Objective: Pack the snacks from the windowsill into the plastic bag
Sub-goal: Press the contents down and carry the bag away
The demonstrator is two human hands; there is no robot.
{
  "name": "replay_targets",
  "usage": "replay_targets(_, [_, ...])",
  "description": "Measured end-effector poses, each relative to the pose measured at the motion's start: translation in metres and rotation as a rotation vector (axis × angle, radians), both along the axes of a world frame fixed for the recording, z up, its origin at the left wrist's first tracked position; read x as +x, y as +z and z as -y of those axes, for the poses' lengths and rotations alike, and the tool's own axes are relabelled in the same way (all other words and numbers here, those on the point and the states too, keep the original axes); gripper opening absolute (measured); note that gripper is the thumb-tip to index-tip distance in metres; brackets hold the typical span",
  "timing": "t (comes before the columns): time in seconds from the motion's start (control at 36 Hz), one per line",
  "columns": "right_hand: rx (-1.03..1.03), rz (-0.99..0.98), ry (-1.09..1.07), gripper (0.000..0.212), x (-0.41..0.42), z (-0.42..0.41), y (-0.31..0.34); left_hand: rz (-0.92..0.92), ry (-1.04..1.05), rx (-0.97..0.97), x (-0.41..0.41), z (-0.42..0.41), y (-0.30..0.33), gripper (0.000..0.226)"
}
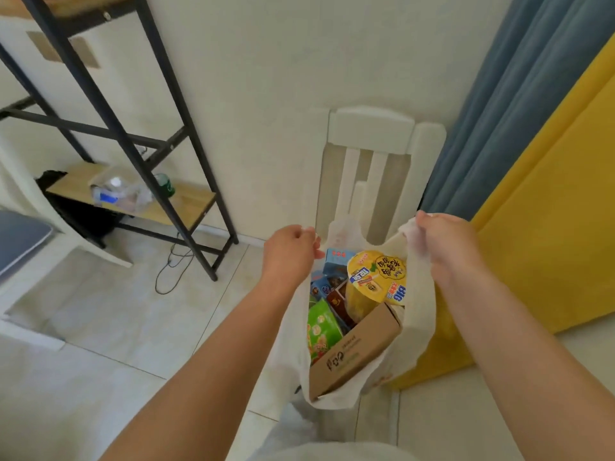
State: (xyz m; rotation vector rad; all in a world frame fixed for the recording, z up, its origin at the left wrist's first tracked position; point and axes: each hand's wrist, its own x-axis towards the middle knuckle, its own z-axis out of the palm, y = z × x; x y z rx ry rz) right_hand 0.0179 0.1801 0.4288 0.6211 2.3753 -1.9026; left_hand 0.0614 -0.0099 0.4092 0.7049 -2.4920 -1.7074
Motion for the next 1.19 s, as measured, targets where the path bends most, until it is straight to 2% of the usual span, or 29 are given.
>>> replay_targets(0.08, [0.022, 0.019, -0.026, 0.013, -0.029, -0.001, 0.000, 0.013, -0.027, 0.002, -0.035, 0.000, -0.002, 0.029])
replay_targets(0.14, [0.018, 0.025, -0.055, 0.008, -0.046, 0.001, 0.000, 0.022, -0.026, 0.030, -0.059, 0.001, -0.005, 0.028])
replay_targets(0.19, [0.014, 0.031, -0.093, 0.016, -0.062, 0.002, 0.000, 0.035, -0.033, 0.040, -0.082, 0.001, -0.007, 0.028])
replay_targets(0.33, [-0.026, 0.070, -0.137, 0.015, -0.097, 0.000, -0.006, 0.049, -0.085, -0.007, -0.130, -0.002, -0.015, 0.026])
replay_targets(0.47, [0.051, 0.129, -0.147, 0.009, -0.128, -0.002, -0.029, 0.098, -0.131, -0.080, -0.165, -0.006, -0.034, 0.026])
replay_targets(0.56, [0.000, 0.257, -0.209, 0.030, -0.144, -0.001, -0.054, 0.153, -0.162, -0.143, -0.178, -0.009, -0.050, 0.030])
replay_targets(0.58, [0.132, 0.293, -0.159, 0.035, -0.142, -0.001, -0.058, 0.159, -0.172, -0.163, -0.182, -0.011, -0.054, 0.031])
replay_targets(0.61, [0.466, 0.299, -0.006, 0.038, -0.141, 0.000, -0.064, 0.156, -0.185, -0.180, -0.187, -0.013, -0.057, 0.032])
replay_targets(0.64, [0.632, 0.299, 0.050, 0.040, -0.143, -0.001, -0.069, 0.151, -0.203, -0.196, -0.192, -0.015, -0.059, 0.032])
replay_targets(0.75, [0.709, 0.335, 0.032, 0.035, -0.151, 0.001, -0.069, 0.137, -0.280, -0.225, -0.204, -0.022, -0.062, 0.030])
replay_targets(0.81, [0.677, 0.306, 0.092, 0.035, -0.152, 0.003, -0.071, 0.138, -0.310, -0.242, -0.207, -0.023, -0.065, 0.030])
replay_targets(0.86, [0.683, 0.355, 0.049, 0.036, -0.154, 0.006, -0.068, 0.144, -0.334, -0.274, -0.208, -0.024, -0.068, 0.026])
replay_targets(0.94, [0.631, 0.378, 0.131, 0.038, -0.154, 0.007, -0.070, 0.133, -0.345, -0.301, -0.208, -0.023, -0.071, 0.027])
replay_targets(0.97, [0.564, 0.383, 0.098, 0.037, -0.152, 0.008, -0.071, 0.132, -0.346, -0.302, -0.208, -0.022, -0.072, 0.029])
replay_targets(1.03, [0.279, 0.398, -0.060, 0.031, -0.157, 0.011, -0.076, 0.127, -0.346, -0.316, -0.207, -0.022, -0.075, 0.030])
replay_targets(1.08, [0.246, 0.379, -0.094, 0.025, -0.159, 0.009, -0.082, 0.116, -0.348, -0.362, -0.205, -0.021, -0.078, 0.030])
replay_targets(1.11, [0.328, 0.409, -0.048, 0.023, -0.161, 0.008, -0.086, 0.109, -0.349, -0.392, -0.204, -0.021, -0.079, 0.030])
replay_targets(1.14, [0.326, 0.441, -0.040, 0.023, -0.161, 0.007, -0.085, 0.103, -0.351, -0.415, -0.202, -0.021, -0.079, 0.028])
replay_targets(1.19, [0.237, 0.426, -0.138, 0.025, -0.156, 0.007, -0.083, 0.092, -0.357, -0.421, -0.197, -0.022, -0.080, 0.026])
